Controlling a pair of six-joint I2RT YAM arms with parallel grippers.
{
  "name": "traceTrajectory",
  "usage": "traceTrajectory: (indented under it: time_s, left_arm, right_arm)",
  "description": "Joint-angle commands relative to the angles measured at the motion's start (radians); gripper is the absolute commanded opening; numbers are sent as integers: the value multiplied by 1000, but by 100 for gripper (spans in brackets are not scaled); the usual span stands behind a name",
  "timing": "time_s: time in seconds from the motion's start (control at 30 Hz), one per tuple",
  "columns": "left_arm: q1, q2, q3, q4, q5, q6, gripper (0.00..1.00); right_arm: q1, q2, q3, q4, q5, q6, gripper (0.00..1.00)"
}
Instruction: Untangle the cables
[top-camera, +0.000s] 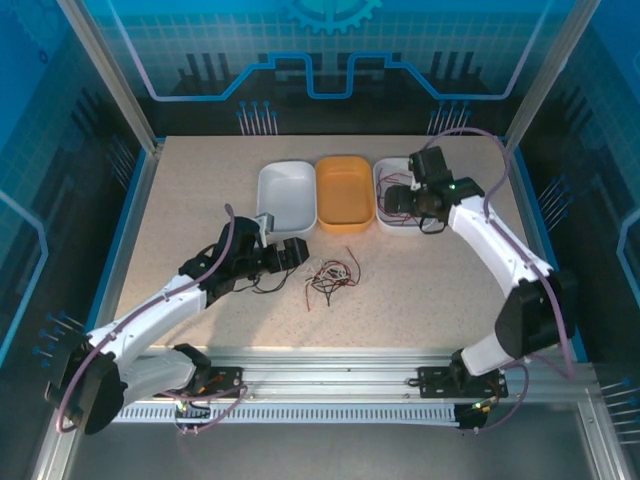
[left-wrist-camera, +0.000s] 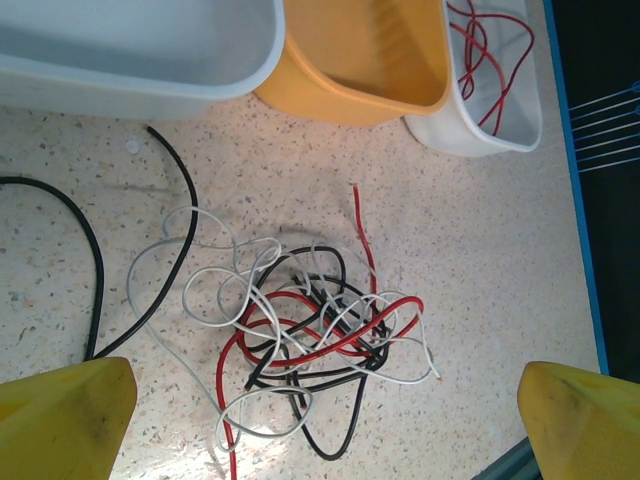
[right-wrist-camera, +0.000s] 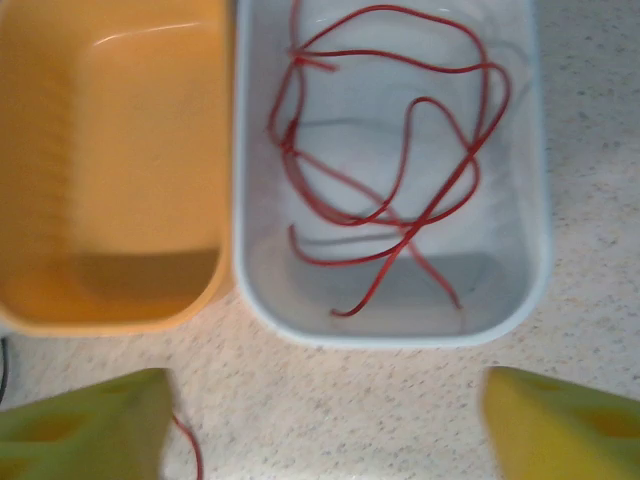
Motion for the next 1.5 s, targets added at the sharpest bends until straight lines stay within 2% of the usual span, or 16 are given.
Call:
traceTrajectory:
  time_s: [0.0,0.23,0.47,0.57,0.7,0.83,1.2,1.47]
  left_arm:
    - [5,28,-15,35,36,-13,99]
    - [-12,108,-8,74,78,-10,99]
    - [-35,218,-19,165,97,-63,99]
    - [-36,268,-17,195,120,-78,99]
    - [-42,298,-27,196,102,-86,94]
    - [-42,300,-58,199,74,-98,88]
    - [-43,319,-97,248,104,-128,67]
    - [-44,346,-95,278,120,-139,60]
  right_arm:
    - [90,-105,-102,59,38,41,100]
    - [233,-247,-293,104,-1,109,100]
    - [361,-337,-488,291,-117,139,99]
    - [385,-331,-510,331,-149,142,91]
    - [414,-289,-471,304,-110,111,70]
    - [455,-200,-375,239,-53,58,61]
    - [514,65,-158,124,51,-127,50]
    - [502,194,-82,65,58,-224,46]
